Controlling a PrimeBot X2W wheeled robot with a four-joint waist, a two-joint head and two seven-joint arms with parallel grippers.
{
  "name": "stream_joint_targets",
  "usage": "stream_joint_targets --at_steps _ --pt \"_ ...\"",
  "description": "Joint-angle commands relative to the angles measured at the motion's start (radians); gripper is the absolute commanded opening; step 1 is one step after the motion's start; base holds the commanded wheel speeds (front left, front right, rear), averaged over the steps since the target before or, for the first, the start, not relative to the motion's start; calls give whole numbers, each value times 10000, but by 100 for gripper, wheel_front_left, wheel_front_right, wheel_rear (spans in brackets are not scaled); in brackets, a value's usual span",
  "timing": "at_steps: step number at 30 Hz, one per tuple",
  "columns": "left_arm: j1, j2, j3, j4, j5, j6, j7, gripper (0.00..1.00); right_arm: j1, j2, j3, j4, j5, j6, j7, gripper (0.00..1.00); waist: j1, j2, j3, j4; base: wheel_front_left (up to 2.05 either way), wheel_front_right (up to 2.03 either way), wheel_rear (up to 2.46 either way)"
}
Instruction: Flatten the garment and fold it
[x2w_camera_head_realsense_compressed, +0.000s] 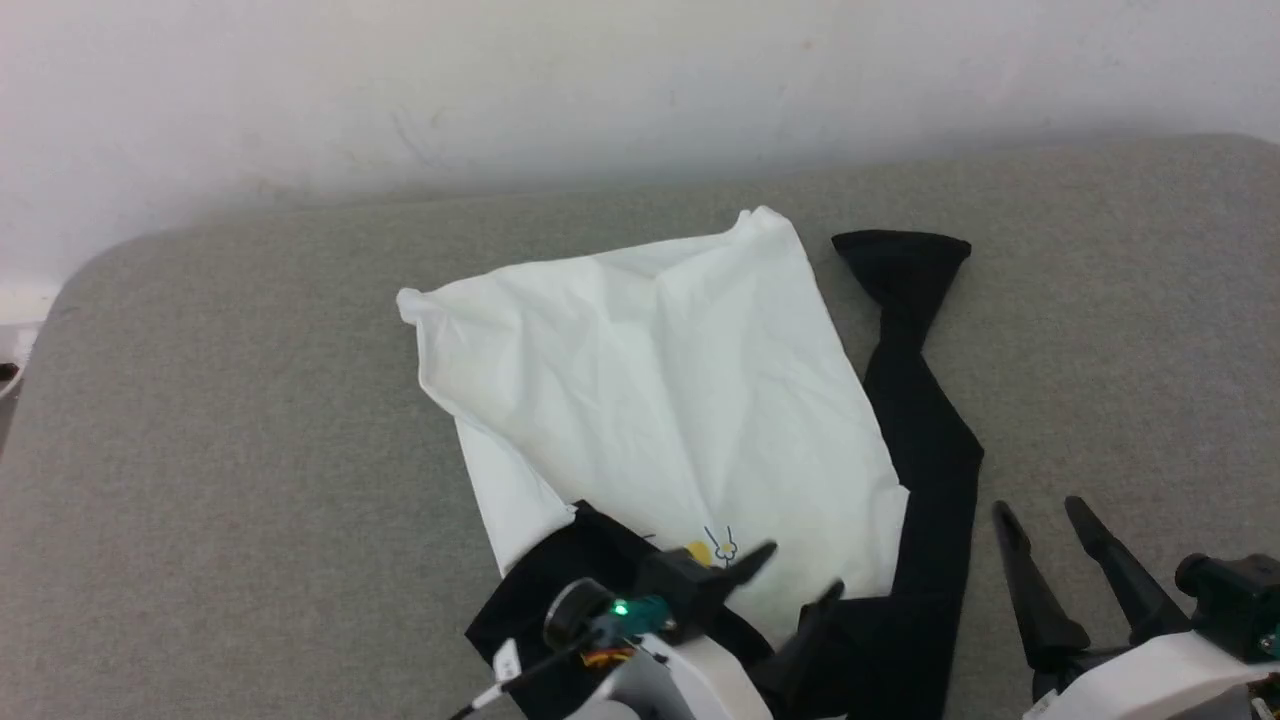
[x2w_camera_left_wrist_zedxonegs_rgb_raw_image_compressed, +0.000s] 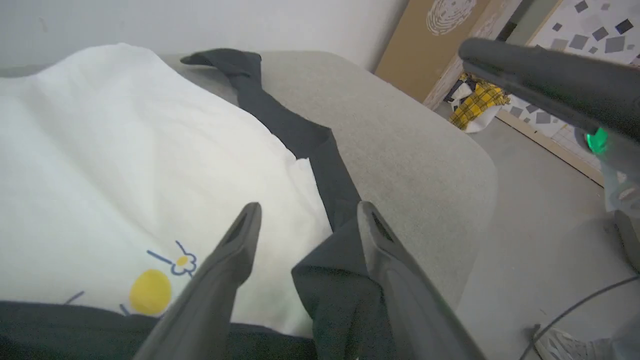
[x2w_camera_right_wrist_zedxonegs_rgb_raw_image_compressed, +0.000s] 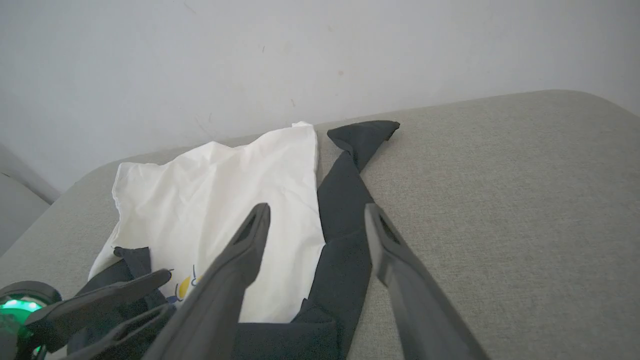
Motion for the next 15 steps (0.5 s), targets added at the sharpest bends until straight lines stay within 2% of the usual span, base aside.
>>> stream_joint_targets --at_steps 1,7,15 --pt "71 113 197 -190 52 105 -332 100 -56 27 -27 20 -42 -19 -61 100 0 0 -203 167 0 0 0" --pt "525 663 1511 -1208 42 900 -1569 100 74 27 -128 -45 -132 -19 -23 100 0 0 -556 457 0 0 0" --pt "1544 1393 4439 -2531 514 2069 -1764 100 66 28 -215 -278 -466 -19 -8 100 0 0 -659 627 0 0 0"
